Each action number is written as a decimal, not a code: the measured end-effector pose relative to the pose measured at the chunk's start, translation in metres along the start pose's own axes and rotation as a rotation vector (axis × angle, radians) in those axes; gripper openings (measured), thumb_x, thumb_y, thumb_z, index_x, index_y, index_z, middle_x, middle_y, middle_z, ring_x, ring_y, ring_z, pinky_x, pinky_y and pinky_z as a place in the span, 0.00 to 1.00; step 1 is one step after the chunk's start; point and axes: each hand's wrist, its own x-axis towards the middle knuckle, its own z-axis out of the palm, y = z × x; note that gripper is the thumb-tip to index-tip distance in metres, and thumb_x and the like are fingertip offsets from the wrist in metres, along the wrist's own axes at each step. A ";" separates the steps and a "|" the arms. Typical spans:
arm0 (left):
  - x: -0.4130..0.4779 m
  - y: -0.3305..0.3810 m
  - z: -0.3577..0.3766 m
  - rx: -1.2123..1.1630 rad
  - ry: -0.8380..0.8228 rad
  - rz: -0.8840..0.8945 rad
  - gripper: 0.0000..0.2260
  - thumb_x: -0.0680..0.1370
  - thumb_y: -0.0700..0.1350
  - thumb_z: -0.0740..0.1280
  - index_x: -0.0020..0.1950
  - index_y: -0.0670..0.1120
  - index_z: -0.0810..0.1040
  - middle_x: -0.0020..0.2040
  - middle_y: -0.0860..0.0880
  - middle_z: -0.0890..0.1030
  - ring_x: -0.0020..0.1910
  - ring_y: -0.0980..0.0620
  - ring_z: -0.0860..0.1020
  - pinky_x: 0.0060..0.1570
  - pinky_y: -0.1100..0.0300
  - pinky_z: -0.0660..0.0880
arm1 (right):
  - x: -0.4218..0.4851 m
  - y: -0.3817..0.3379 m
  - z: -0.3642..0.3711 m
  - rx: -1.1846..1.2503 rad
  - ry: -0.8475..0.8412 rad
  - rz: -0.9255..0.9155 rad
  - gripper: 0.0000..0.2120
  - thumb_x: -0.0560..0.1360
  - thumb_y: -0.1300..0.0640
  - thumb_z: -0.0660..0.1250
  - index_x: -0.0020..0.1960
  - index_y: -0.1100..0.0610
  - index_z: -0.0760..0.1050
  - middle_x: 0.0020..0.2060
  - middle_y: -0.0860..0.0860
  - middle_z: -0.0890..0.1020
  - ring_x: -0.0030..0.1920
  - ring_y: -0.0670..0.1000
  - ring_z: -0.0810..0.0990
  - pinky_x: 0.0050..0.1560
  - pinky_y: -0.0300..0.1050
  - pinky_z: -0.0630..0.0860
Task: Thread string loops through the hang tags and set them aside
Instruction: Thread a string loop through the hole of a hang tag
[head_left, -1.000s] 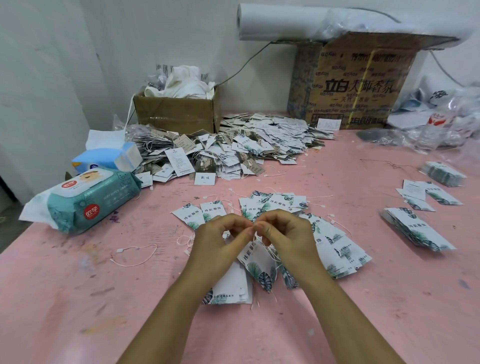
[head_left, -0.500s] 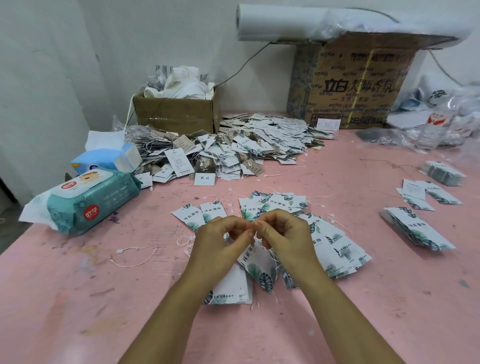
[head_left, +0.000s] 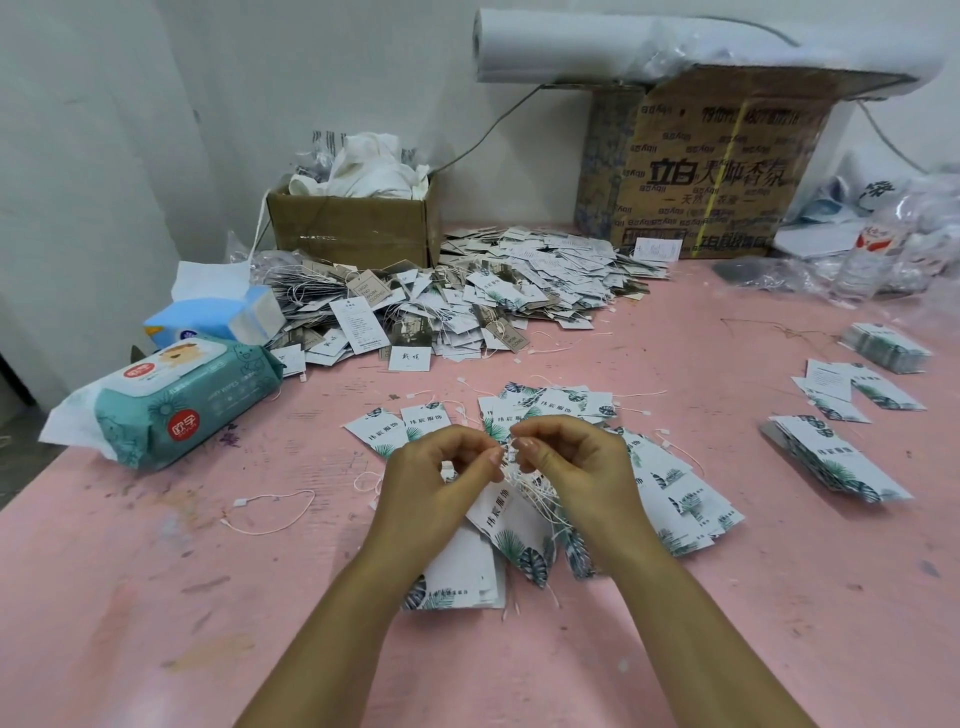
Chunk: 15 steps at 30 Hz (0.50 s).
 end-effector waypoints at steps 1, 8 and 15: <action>0.000 0.000 0.000 -0.011 0.006 -0.002 0.06 0.74 0.39 0.70 0.39 0.49 0.81 0.30 0.57 0.81 0.30 0.65 0.74 0.32 0.76 0.65 | 0.000 -0.001 0.000 0.002 0.003 -0.001 0.12 0.71 0.71 0.67 0.42 0.54 0.79 0.32 0.44 0.83 0.35 0.41 0.80 0.40 0.33 0.76; 0.001 -0.001 0.000 -0.048 0.014 -0.020 0.07 0.74 0.38 0.70 0.40 0.49 0.80 0.31 0.56 0.81 0.30 0.65 0.75 0.32 0.76 0.66 | 0.001 -0.003 0.000 0.021 -0.007 -0.025 0.11 0.71 0.73 0.66 0.43 0.57 0.78 0.32 0.45 0.82 0.35 0.42 0.80 0.40 0.34 0.76; 0.001 -0.001 0.000 -0.039 0.008 -0.010 0.07 0.74 0.38 0.70 0.40 0.49 0.81 0.32 0.55 0.82 0.31 0.64 0.76 0.33 0.75 0.67 | 0.000 0.002 0.000 -0.079 -0.060 -0.044 0.10 0.73 0.68 0.67 0.42 0.53 0.79 0.29 0.44 0.81 0.31 0.43 0.77 0.38 0.36 0.76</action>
